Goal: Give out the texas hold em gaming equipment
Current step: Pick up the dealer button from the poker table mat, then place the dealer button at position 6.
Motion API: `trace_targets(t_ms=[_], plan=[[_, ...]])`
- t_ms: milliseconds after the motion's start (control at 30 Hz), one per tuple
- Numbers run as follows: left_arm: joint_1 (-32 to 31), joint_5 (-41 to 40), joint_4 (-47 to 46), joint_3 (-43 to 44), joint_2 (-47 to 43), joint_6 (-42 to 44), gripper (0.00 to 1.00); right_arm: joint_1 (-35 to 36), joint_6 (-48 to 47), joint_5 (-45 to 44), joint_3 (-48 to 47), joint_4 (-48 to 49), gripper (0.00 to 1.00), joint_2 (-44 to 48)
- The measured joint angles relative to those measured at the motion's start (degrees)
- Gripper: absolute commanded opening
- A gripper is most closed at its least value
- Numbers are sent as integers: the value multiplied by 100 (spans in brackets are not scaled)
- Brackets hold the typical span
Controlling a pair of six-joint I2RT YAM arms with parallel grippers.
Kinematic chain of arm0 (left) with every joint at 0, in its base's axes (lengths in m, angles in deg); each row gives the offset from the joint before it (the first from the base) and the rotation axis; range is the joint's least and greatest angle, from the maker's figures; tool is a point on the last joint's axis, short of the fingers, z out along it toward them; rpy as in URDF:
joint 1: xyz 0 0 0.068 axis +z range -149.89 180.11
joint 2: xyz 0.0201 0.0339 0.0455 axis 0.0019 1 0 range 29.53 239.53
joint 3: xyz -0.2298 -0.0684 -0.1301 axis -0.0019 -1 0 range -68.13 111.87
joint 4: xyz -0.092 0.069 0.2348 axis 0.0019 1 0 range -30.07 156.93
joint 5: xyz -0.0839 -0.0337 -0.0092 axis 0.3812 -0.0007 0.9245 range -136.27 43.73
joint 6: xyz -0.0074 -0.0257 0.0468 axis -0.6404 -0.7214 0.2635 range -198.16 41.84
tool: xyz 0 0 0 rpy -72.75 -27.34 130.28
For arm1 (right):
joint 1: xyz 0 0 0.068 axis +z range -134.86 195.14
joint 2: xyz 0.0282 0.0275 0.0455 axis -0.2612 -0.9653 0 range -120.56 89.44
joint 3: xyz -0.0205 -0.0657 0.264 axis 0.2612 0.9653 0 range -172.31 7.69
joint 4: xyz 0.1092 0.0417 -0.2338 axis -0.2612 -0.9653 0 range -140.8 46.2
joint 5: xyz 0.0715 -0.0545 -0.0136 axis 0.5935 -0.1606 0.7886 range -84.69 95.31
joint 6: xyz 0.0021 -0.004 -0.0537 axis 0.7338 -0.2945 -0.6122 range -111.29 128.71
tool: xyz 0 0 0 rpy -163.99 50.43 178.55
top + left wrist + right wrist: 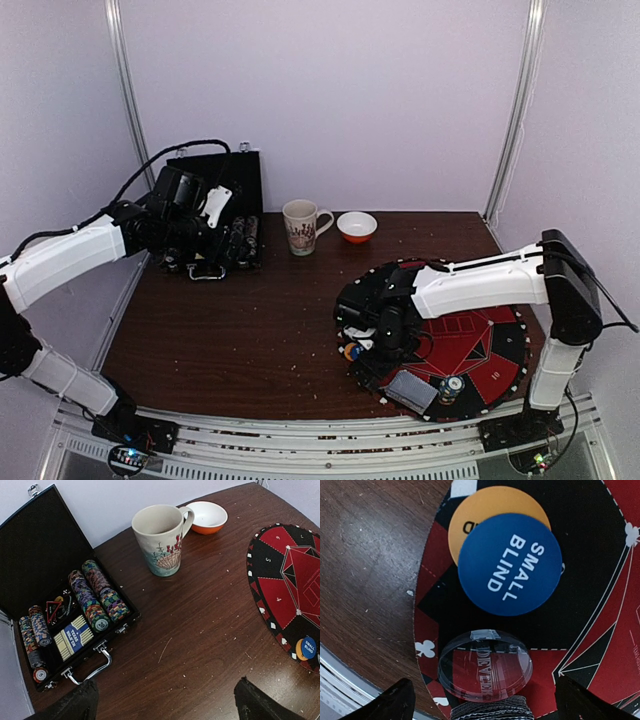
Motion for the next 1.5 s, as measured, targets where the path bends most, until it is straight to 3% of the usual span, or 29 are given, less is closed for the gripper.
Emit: trace_targets(t_ms=[367, 600, 900, 1133, 1300, 1500], plan=[[0, -35, -227, -109, -92, 122, 98, 0, -11, 258, -24, 120, 71, -376], [0, -66, -236, -111, -210, 190, 98, 2, -15, 297, -70, 90, 34, -387], [0, -61, -229, -109, -219, 223, 98, -4, -190, 507, -896, -337, 7, -444], [0, -59, -225, -31, -286, 254, 98, -479, -466, 553, -1668, -675, 9, 175], [0, -57, -236, 7, -328, 249, 98, -2081, -496, 81, -1878, -452, 10, 765], [0, -61, -223, 7, -352, 203, 98, -3670, -525, -560, -1943, 9, 9, 461]])
